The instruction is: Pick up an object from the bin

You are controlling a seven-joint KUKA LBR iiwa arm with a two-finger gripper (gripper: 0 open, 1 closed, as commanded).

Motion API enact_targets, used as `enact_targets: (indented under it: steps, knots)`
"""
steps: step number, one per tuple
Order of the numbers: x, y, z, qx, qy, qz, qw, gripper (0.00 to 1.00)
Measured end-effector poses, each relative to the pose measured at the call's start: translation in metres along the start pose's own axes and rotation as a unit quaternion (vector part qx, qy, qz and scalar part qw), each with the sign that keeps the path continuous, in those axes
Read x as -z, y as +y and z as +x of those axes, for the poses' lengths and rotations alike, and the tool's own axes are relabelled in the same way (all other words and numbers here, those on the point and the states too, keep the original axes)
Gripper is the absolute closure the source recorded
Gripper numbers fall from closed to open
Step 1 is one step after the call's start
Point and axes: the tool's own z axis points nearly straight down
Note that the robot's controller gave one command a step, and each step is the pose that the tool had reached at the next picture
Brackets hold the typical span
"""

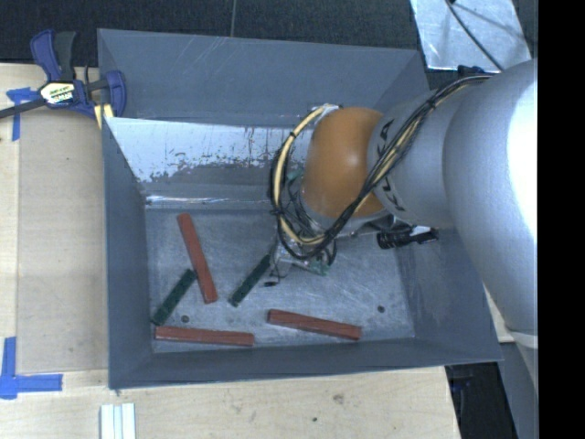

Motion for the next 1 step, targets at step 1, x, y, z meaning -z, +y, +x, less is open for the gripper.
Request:
enact_targets:
  steps: [1]
  knots:
    - [0.0447,-0.0001,-0.0021,0.001,-0.0007,0.0,1.0,1.0]
